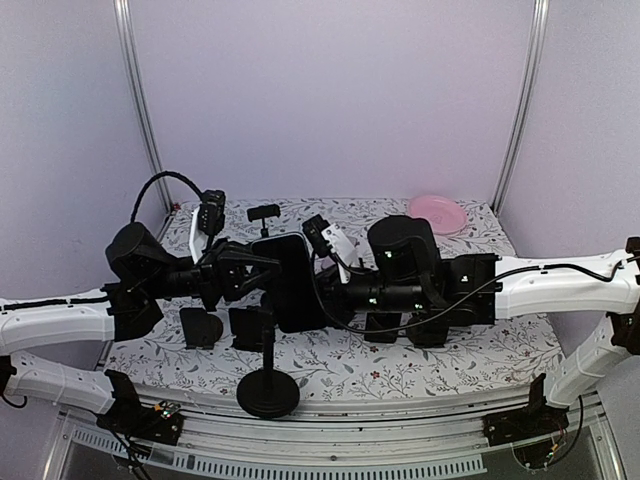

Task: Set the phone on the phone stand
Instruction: Install the phone on the phone stand.

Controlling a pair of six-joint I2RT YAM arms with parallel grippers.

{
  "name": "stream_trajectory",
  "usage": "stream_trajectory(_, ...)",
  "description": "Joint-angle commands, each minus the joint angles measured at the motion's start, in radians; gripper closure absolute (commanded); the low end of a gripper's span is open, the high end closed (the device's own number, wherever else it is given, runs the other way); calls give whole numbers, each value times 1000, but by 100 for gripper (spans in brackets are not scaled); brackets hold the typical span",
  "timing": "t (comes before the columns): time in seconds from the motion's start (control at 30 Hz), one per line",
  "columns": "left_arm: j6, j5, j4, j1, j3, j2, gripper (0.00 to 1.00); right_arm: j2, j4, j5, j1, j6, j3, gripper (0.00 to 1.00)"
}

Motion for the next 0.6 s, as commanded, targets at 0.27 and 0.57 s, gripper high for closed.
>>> stream_trajectory(0.27,26,-77,-35,7,12,-14,100,-100,57,101,7,8,-2,98)
stream_trajectory(0.57,98,-216,-165,7,11,28,100,-34,-36,428,37,-39,17,98)
